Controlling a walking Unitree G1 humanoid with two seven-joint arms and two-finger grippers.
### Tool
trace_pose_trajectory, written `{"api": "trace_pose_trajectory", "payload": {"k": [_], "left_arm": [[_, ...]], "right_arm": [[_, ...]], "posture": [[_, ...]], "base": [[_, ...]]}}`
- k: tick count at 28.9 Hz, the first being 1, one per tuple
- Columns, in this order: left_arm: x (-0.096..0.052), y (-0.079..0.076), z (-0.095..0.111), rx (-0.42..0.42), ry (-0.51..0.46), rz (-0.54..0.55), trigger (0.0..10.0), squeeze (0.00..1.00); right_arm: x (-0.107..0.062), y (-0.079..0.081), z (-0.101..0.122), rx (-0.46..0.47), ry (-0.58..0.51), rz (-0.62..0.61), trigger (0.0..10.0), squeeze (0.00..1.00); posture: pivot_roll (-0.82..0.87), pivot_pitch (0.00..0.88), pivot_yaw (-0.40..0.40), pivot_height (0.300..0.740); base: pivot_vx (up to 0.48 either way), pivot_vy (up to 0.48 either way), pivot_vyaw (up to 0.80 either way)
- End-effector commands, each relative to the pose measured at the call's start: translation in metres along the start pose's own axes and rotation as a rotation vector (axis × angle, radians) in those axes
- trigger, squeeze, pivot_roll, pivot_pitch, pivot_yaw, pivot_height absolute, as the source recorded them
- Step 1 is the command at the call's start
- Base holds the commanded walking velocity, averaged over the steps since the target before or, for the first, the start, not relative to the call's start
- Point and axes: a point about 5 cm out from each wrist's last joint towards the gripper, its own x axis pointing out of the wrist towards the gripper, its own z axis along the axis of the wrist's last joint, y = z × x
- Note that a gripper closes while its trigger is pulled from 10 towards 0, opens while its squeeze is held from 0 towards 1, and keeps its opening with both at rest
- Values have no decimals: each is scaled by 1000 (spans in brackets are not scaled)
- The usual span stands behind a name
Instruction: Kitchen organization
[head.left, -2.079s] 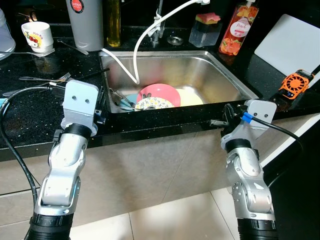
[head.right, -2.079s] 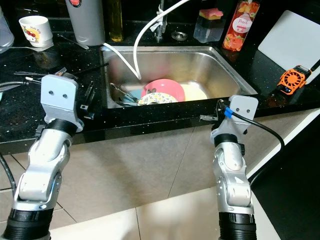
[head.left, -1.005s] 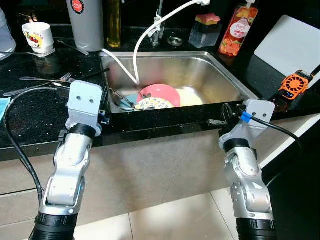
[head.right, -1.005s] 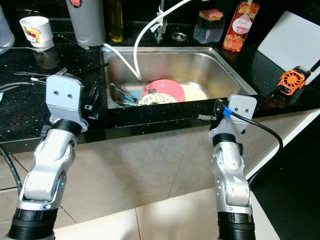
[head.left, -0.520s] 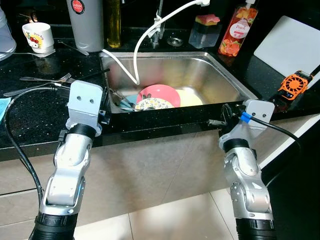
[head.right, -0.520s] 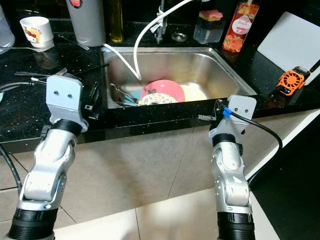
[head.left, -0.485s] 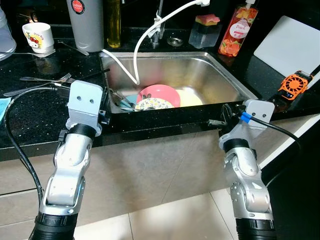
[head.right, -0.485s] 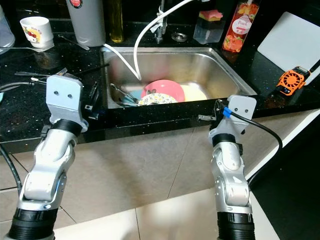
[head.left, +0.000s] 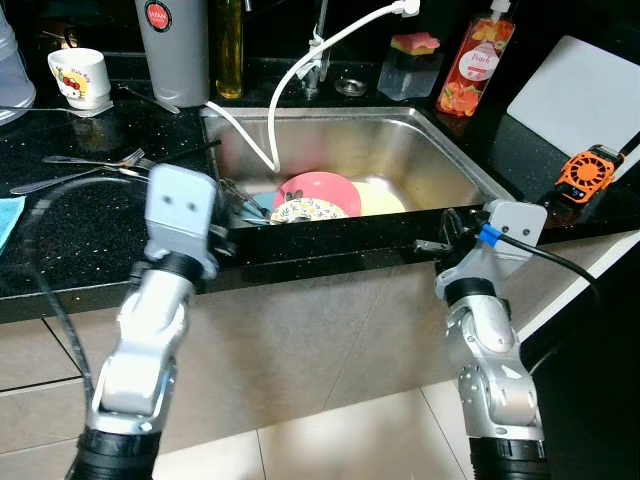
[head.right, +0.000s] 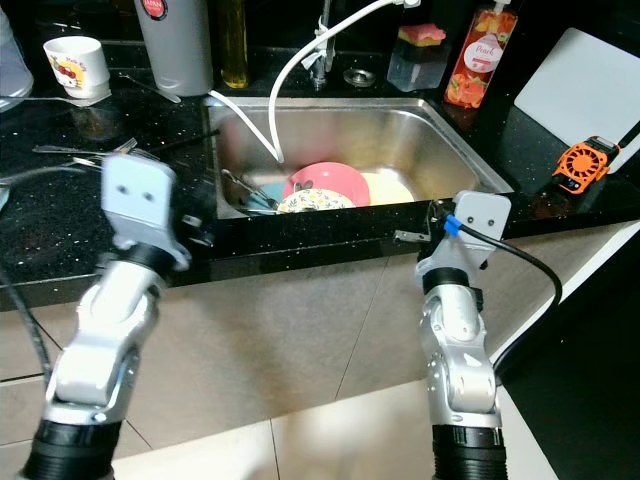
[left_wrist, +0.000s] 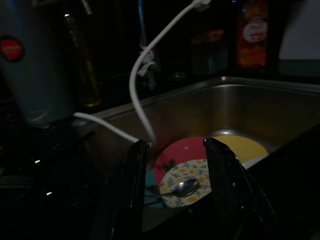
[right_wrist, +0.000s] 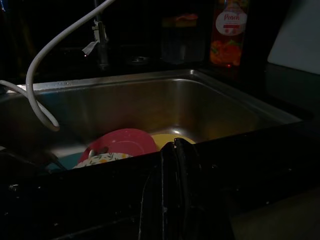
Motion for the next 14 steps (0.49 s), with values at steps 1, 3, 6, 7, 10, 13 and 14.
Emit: {"api": "trace_pose_trajectory", "payload": {"k": [1,3,6,7,10,13,14], "left_arm": [[-1,-3,-4,-18,11,-12,10000,0],[1,-1,-3,-21,12,2,10000,0],[1,1,-3,-18,12,18,10000,0],[1,2,-3,-19,12,21,10000,0],[1,5,-4,-22,15,26,10000,0],[1,5,-4,-18,18,27,10000,0],[1,6,-6,-2,27,41,10000,0]], "right_arm": [[-2,-2,-5,-3,25,-2,10000,0],[-1,1,-4,-1,23,8,10000,0],[0,1,-3,0,20,8,10000,0],[0,1,-3,1,19,7,10000,0],[0,-1,-2,-1,17,2,10000,0],[0,-3,-3,-4,18,-3,10000,0],[0,-3,-3,-6,20,-7,10000,0]], "posture": [[190,8,-97,740],[193,11,-96,740],[192,12,-95,740],[192,12,-95,740],[194,12,-93,740],[194,12,-93,740],[192,13,-89,740]], "base": [[0,0,0],[0,0,0],[0,0,0],[0,0,0],[0,0,0],[0,0,0],[0,0,0]]}}
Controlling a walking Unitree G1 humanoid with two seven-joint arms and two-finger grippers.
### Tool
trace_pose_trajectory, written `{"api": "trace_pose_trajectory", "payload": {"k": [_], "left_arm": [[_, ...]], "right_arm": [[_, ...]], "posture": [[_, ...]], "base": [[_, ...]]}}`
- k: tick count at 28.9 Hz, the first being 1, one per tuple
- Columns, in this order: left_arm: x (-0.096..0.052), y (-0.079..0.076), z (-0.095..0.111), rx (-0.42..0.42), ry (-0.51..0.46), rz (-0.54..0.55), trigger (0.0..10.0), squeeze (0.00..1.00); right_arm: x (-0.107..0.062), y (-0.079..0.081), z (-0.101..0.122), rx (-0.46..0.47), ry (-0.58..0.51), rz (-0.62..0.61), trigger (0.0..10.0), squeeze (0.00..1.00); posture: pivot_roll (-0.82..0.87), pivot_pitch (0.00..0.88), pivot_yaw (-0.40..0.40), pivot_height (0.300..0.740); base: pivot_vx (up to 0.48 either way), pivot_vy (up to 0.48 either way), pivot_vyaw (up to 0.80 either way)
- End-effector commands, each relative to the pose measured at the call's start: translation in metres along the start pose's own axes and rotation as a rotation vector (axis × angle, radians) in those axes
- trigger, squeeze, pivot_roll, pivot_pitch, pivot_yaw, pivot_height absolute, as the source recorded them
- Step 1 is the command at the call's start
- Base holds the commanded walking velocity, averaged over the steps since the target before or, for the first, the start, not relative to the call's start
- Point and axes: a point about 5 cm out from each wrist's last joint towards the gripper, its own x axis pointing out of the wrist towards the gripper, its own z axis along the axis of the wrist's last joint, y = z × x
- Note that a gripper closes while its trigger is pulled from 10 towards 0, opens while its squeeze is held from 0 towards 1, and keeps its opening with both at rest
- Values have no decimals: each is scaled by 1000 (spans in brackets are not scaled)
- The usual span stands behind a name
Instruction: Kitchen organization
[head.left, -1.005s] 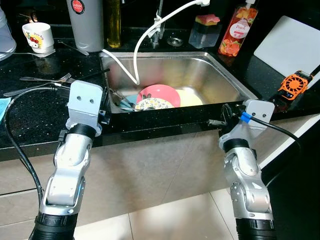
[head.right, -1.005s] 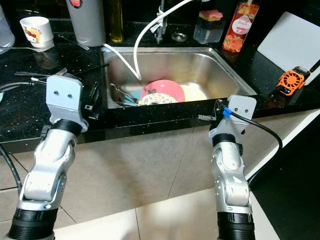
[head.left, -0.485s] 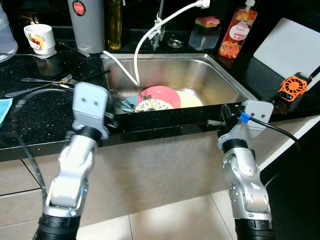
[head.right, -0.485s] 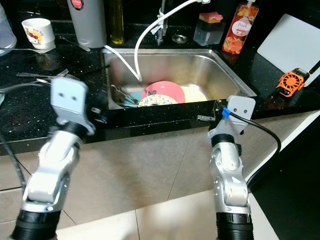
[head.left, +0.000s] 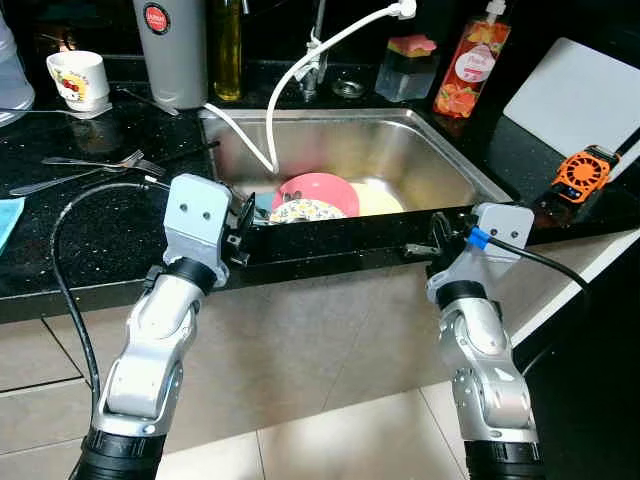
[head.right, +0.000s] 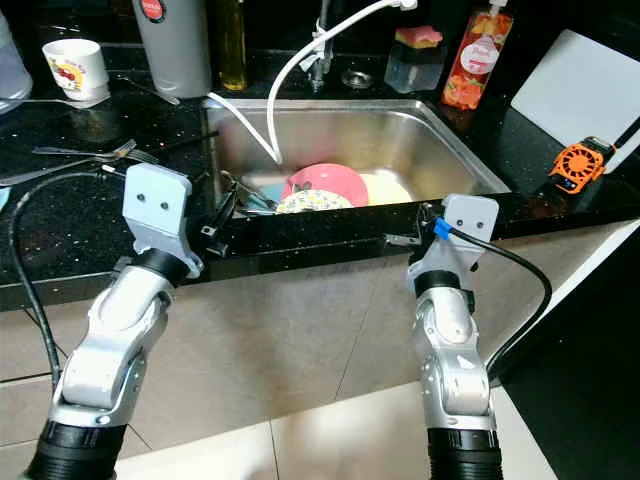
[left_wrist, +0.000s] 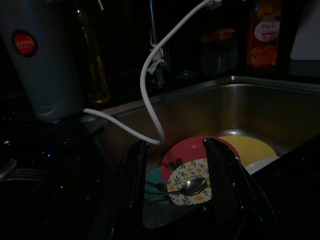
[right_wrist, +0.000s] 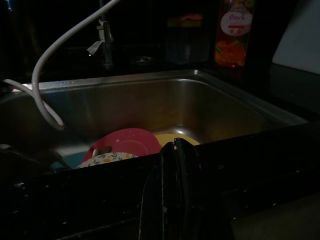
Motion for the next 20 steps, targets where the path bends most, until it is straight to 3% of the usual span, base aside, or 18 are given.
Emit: {"api": "trace_pose_trajectory", "payload": {"k": [1,5,6,7,9,13,17,18,20], "left_arm": [[2,0,-3,12,19,31,10000,0],[4,6,-3,41,19,93,10000,0],[6,19,0,111,3,207,10000,0],[6,24,2,157,-12,252,10000,0],[6,27,5,195,-28,274,10000,0],[6,24,2,144,-10,235,10000,0],[7,10,0,45,10,128,10000,0],[6,-6,2,-49,11,-4,10000,0],[5,-14,3,-88,12,-57,10000,0]], "right_arm": [[0,-7,-3,-5,18,-25,10000,0],[0,-6,-3,-5,18,-28,10000,0],[0,-6,-3,-5,17,-31,10000,0],[0,-7,-3,-4,17,-32,10000,0],[0,-7,-3,-4,17,-33,10000,0],[0,-7,-3,-5,16,-34,10000,0],[0,-7,-3,-5,16,-34,10000,0],[0,-7,-3,-4,15,-33,10000,0],[0,-7,-3,-4,16,-33,10000,0]], "posture": [[191,13,-86,740],[191,13,-86,740],[190,14,-85,740],[191,14,-86,740],[191,14,-87,740],[191,16,-88,740],[190,16,-88,740],[190,17,-88,740],[190,17,-88,740]], "base": [[0,0,0],[0,0,0],[0,0,0],[0,0,0],[0,0,0],[0,0,0],[0,0,0],[0,0,0],[0,0,0]]}}
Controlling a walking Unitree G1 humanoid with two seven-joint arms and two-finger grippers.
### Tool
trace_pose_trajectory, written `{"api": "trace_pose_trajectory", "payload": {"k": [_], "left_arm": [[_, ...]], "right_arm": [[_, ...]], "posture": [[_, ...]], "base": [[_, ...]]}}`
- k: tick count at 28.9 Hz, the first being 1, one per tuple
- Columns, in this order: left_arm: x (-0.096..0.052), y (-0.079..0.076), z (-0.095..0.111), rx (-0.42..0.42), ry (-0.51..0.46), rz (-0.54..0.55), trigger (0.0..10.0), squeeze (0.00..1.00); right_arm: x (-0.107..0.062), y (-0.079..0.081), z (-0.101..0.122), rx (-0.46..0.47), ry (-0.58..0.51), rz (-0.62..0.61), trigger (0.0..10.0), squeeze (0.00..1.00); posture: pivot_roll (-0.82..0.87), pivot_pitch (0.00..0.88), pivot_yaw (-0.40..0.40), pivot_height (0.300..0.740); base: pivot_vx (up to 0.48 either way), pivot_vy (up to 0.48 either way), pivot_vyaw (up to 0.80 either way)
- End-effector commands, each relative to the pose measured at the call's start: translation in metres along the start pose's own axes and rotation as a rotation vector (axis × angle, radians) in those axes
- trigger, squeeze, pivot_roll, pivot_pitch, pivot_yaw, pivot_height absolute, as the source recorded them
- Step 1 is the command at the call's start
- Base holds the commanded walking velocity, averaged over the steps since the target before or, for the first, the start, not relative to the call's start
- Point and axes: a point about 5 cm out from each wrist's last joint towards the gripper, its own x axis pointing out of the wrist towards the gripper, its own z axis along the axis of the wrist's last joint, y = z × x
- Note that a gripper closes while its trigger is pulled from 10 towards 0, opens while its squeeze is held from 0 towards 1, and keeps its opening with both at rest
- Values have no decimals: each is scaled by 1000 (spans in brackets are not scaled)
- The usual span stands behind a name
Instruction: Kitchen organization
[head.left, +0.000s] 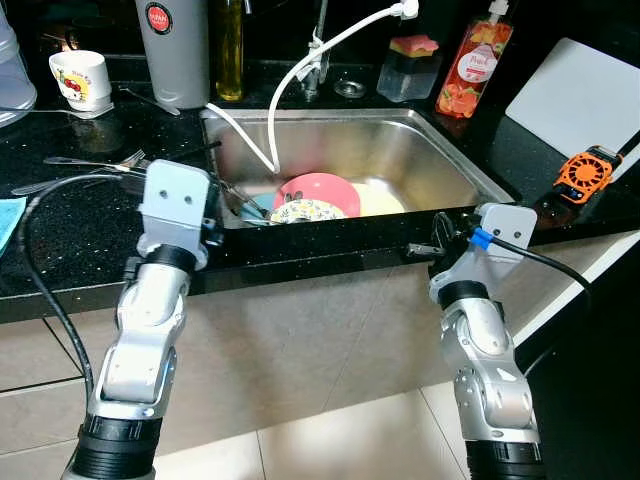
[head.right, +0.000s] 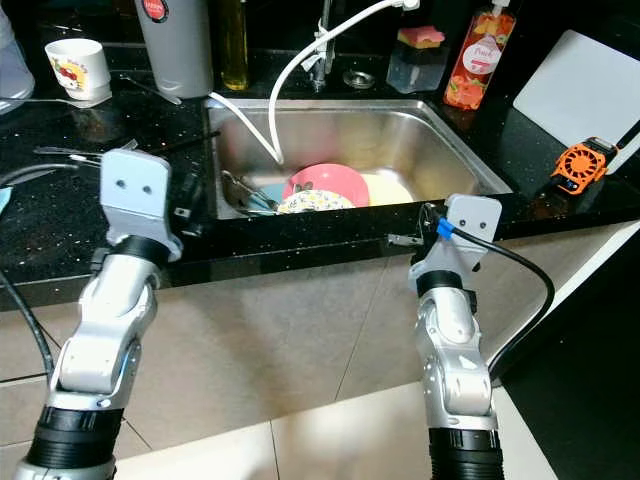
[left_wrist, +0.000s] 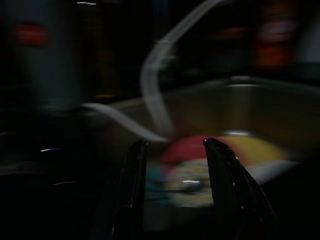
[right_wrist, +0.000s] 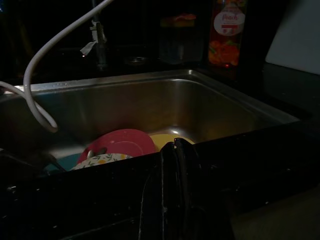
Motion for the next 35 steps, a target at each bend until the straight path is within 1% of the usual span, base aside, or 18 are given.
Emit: {"api": "trace_pose_trajectory", "payload": {"k": [1,2,7,9,11,12,13,15,20,35], "left_arm": [[0,-12,1,-44,2,-68,10000,0],[-1,-16,3,-77,-1,-100,10000,0],[0,-16,6,-114,-16,-107,10000,0],[2,-13,6,-95,-14,-90,10000,0],[3,-8,2,-46,4,-52,10000,0],[3,-8,2,-46,4,-52,10000,0],[2,-3,-3,-15,25,-10,10000,0],[2,-1,-4,-1,31,0,10000,0],[1,1,-4,3,32,18,10000,0],[-1,-2,-5,18,29,13,10000,0]], "right_arm": [[0,-3,-3,-5,17,-13,10000,0],[0,-3,-3,-4,17,-13,10000,0],[0,-3,-3,-4,17,-15,10000,0],[0,-3,-3,-4,17,-16,10000,0],[0,-3,-3,-3,18,-15,10000,0],[0,-3,-3,-3,18,-15,10000,0],[0,-2,-4,-2,19,-13,10000,0],[0,-2,-4,-1,20,-13,10000,0],[-1,1,-5,2,27,-6,10000,0],[-1,0,-4,1,24,-6,10000,0]], "posture": [[190,18,-88,740],[189,17,-87,740],[189,18,-86,740],[189,18,-86,740],[189,19,-86,740],[189,19,-86,740],[188,20,-87,740],[188,20,-88,740],[188,22,-90,740],[186,22,-88,740]], "base": [[0,0,0],[0,0,0],[0,0,0],[0,0,0],[0,0,0],[0,0,0],[0,0,0],[0,0,0],[0,0,0],[0,0,0]]}}
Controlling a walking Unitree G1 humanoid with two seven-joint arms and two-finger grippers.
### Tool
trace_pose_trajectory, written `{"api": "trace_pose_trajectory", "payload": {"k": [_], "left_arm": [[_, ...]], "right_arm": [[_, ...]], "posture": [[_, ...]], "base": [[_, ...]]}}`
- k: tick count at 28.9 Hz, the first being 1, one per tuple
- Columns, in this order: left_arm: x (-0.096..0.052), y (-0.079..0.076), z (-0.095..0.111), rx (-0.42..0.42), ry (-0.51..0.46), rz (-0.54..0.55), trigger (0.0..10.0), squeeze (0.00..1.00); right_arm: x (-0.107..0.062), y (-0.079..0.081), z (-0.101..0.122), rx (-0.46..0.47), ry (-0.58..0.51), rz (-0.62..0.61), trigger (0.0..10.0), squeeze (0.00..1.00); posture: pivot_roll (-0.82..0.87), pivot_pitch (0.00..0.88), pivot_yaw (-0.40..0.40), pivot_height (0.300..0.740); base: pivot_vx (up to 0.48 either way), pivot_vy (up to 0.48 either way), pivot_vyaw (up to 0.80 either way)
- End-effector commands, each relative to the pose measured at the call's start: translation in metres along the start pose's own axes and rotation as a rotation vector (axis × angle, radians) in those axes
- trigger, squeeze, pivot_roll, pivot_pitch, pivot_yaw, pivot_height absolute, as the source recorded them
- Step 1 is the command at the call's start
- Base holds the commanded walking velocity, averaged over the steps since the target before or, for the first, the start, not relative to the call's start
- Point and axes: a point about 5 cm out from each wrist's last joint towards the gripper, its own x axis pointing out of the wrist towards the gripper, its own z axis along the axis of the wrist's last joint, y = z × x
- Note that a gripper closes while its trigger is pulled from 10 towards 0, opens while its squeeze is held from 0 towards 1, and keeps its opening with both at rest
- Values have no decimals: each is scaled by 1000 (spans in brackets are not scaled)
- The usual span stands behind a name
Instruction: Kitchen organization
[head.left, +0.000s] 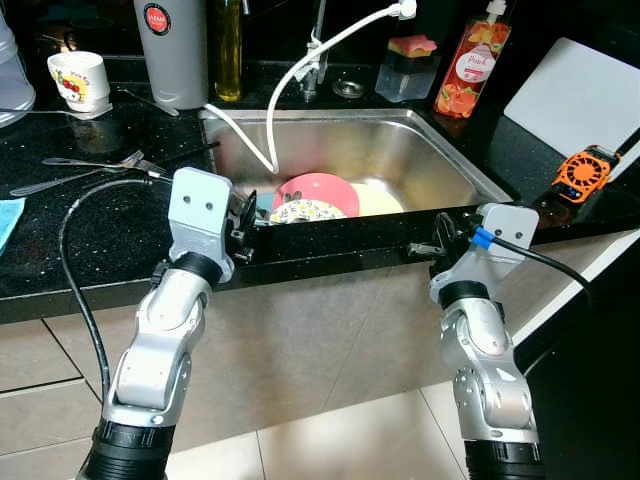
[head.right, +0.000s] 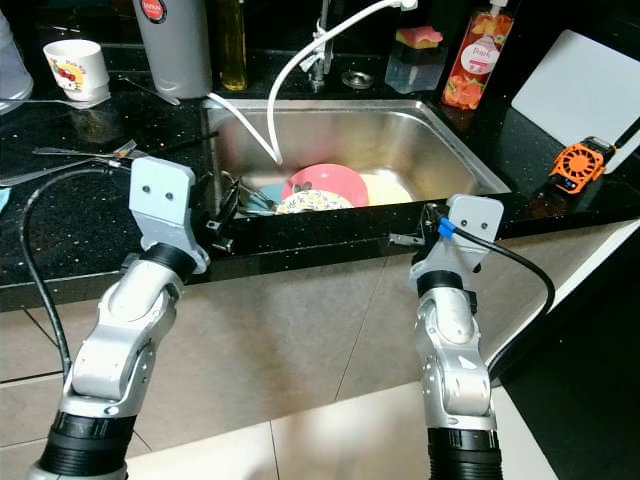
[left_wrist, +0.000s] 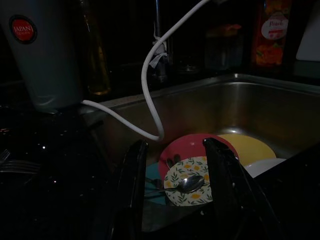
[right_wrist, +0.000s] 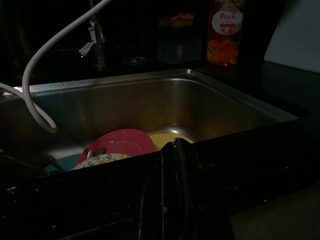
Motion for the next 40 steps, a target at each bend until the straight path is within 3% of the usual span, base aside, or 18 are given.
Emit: {"api": "trace_pose_trajectory", "payload": {"k": [1,40], "left_arm": [[-2,-3,-4,9,11,-12,10000,0],[-2,-4,-5,18,9,-18,10000,0]], "right_arm": [[0,-1,-4,-7,21,-5,10000,0],[0,0,-4,-9,18,4,10000,0]], "posture": [[186,22,-88,740],[188,1,-88,740]], "base": [[0,0,0],[0,0,0]]}}
